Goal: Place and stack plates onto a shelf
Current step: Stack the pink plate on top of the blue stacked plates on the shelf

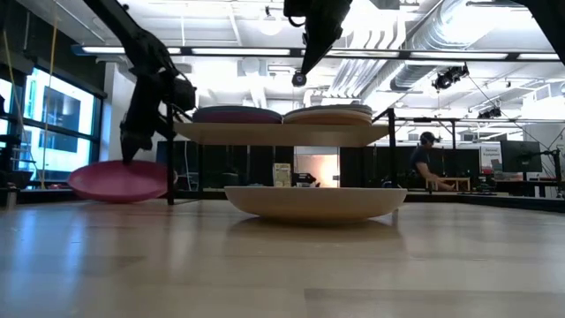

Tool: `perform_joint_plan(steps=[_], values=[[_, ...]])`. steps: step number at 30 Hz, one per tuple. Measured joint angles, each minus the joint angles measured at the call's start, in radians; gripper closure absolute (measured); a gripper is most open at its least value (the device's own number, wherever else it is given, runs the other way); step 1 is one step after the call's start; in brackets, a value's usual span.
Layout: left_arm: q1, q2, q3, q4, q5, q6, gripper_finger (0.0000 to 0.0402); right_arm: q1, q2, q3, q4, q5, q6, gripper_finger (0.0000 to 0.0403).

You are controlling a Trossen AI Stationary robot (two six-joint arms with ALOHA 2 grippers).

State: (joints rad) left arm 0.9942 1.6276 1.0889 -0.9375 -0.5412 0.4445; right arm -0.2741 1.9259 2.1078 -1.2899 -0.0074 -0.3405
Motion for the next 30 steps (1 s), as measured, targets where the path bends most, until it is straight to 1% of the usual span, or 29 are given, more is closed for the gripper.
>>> perform_joint_plan(steps=[8,17,30], values=[[-0.030,-0.097,0.000,-0.002,-0.089,-0.016,0.0401,0.000,0.000,0.000,0.000,0.000,0.000,0.0348],[-0.060,-0.144,0.000,-0.021,-0.158,-0.016,0.0401,0.000,0.000,0.000,0.000,0.000,0.000,0.0348],[-0.080,-0.211,0.001,-0.031,-0.179,-0.024,0.0401,0.000,0.000,0.000,0.000,0.000,0.000,0.0348]])
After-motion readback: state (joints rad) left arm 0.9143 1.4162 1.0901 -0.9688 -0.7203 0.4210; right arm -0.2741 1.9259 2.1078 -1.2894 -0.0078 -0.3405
